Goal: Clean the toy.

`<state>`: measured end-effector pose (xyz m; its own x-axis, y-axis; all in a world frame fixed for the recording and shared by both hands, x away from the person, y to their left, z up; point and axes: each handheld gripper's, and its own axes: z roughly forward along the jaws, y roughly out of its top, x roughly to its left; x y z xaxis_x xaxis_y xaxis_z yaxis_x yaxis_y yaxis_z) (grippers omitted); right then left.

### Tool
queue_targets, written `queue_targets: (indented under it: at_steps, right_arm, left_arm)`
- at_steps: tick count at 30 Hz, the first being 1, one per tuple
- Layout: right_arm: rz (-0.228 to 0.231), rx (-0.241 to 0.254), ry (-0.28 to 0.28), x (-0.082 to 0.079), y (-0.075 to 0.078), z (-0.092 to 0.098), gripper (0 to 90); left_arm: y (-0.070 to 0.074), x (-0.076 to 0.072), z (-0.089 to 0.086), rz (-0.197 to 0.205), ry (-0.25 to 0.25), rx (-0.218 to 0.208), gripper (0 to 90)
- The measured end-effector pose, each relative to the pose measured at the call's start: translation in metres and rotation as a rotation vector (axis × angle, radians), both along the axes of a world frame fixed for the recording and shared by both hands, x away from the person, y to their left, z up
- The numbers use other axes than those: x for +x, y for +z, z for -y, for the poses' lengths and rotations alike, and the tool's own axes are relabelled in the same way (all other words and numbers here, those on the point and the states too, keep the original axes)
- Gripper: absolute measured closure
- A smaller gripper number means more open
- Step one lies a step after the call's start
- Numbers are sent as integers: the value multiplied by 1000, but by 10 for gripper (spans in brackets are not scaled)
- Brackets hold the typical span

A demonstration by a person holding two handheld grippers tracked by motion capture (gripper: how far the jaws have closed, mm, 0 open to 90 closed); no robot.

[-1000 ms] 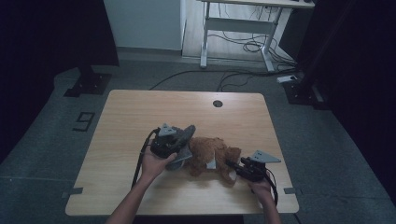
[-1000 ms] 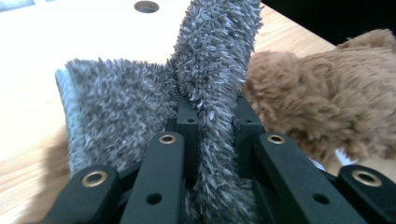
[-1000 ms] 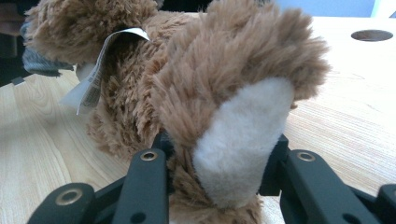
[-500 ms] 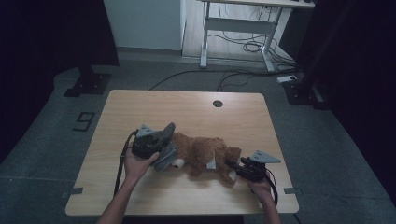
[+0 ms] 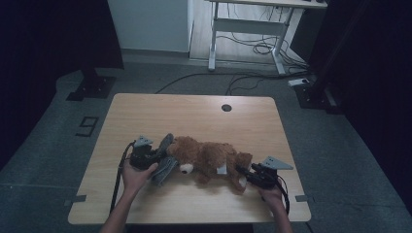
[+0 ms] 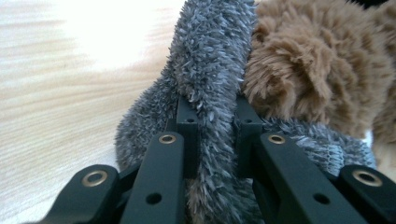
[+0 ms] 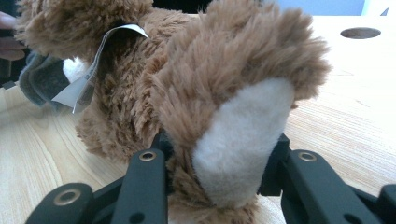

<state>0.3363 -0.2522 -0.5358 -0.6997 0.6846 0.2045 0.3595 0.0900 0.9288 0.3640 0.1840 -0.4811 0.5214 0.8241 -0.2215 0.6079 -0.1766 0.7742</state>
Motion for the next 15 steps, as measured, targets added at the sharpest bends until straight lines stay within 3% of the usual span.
queue_targets:
  at_steps: [4,8,12,15]
  right_arm:
    - [-3,0,-6,0,0,1,633]
    - [-1,2,-8,0,0,1,633]
    - [-1,11,-12,1,-1,2,629]
    - [2,13,-11,1,-1,1,626]
  left_arm:
    - [11,-4,1,32,-7,-7,773]
    - [32,-11,5,86,-26,-46,772]
    - [54,-18,29,132,-99,-59,770]
    - [63,-20,56,156,-159,-26,769]
